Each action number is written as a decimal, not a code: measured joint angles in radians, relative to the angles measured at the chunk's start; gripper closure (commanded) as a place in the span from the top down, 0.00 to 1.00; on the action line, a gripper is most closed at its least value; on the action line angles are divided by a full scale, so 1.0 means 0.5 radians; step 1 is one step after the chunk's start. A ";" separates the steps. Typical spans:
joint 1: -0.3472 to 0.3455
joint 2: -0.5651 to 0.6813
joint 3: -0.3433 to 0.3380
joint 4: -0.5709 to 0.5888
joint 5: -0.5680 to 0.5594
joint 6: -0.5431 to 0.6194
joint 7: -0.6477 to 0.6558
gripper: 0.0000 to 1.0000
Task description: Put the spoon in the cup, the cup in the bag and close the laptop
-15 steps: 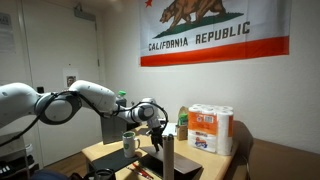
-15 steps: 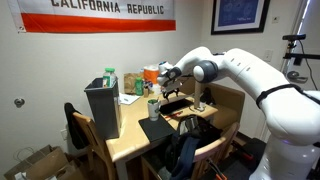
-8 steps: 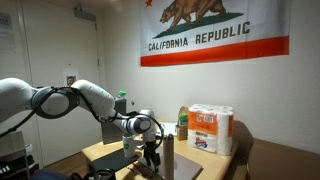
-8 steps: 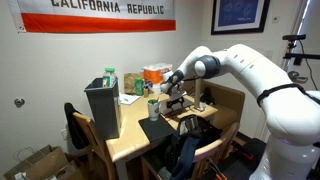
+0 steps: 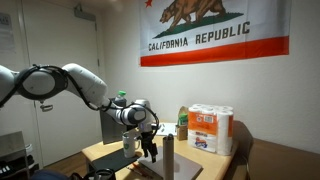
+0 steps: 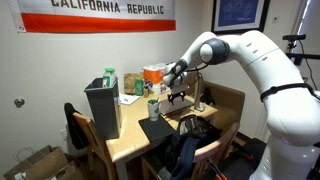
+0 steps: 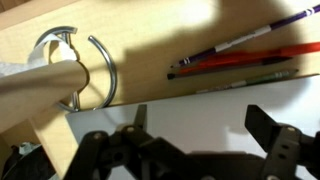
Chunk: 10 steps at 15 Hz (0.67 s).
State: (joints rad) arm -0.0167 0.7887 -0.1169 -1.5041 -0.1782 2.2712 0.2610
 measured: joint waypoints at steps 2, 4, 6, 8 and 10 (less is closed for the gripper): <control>0.016 -0.166 0.000 -0.035 0.000 -0.047 -0.001 1.00; 0.034 -0.346 0.004 -0.074 0.000 -0.164 -0.013 1.00; 0.046 -0.536 0.025 -0.117 0.003 -0.363 -0.088 1.00; 0.057 -0.730 0.054 -0.176 0.003 -0.568 -0.127 1.00; 0.073 -0.926 0.082 -0.250 0.003 -0.762 -0.129 1.00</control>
State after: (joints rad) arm 0.0199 0.3255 -0.0757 -1.6291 -0.1768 1.8902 0.1963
